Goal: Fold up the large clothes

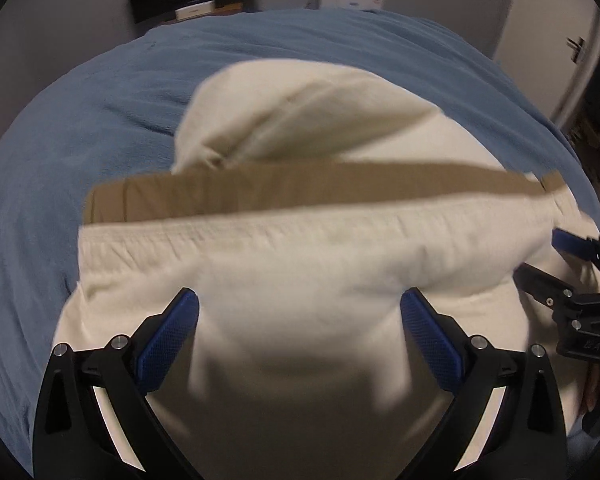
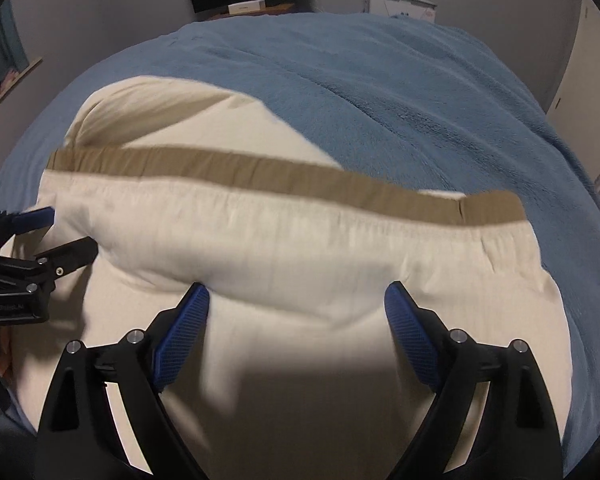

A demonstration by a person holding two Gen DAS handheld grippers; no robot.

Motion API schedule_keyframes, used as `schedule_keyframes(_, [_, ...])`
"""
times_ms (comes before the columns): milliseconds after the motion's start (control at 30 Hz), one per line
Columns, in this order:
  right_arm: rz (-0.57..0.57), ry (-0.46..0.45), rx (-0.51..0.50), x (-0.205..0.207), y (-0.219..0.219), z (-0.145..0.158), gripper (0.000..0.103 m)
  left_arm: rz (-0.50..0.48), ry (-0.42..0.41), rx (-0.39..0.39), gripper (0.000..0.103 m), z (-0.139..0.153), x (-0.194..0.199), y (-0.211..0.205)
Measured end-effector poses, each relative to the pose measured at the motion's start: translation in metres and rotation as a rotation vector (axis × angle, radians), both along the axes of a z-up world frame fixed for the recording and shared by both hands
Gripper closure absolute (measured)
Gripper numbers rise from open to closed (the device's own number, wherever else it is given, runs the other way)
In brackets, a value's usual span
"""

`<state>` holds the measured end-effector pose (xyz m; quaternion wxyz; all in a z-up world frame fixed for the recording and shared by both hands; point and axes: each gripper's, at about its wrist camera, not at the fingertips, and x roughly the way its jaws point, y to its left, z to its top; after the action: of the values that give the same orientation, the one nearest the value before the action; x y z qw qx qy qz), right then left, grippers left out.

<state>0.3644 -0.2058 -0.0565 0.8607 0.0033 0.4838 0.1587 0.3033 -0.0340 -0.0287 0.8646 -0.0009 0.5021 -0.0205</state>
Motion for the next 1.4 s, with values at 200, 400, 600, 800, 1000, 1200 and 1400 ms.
schedule_keyframes(200, [-0.029, 0.072, 0.029, 0.021, 0.000, -0.022, 0.012, 0.029, 0.046, -0.020, 0.005, -0.019, 0.016, 0.010])
schedule_keyframes(400, [-0.017, 0.065, -0.022, 0.021, 0.005, -0.039, 0.009, 0.010, 0.055, -0.005, 0.005, -0.037, 0.025, 0.010])
schedule_keyframes(600, [-0.014, 0.063, -0.027, 0.028, 0.002, -0.048, 0.008, 0.013, 0.050, -0.009, 0.005, -0.042, 0.039, 0.010])
schedule_keyframes(800, [-0.018, 0.047, -0.026, 0.033, 0.002, -0.052, 0.008, 0.016, 0.031, -0.016, 0.005, -0.048, 0.028, 0.016])
schedule_keyframes(1000, [-0.023, 0.031, -0.034, 0.031, 0.005, -0.056, 0.007, 0.018, 0.025, -0.015, 0.005, -0.049, 0.019, 0.011])
schedule_keyframes(1200, [-0.030, 0.010, -0.035, 0.022, 0.015, -0.059, 0.007, 0.020, 0.012, -0.018, 0.005, -0.049, 0.019, 0.010])
schedule_keyframes(1400, [-0.035, -0.013, -0.033, 0.010, 0.022, -0.057, 0.007, 0.021, -0.005, -0.020, 0.005, -0.053, 0.011, 0.010])
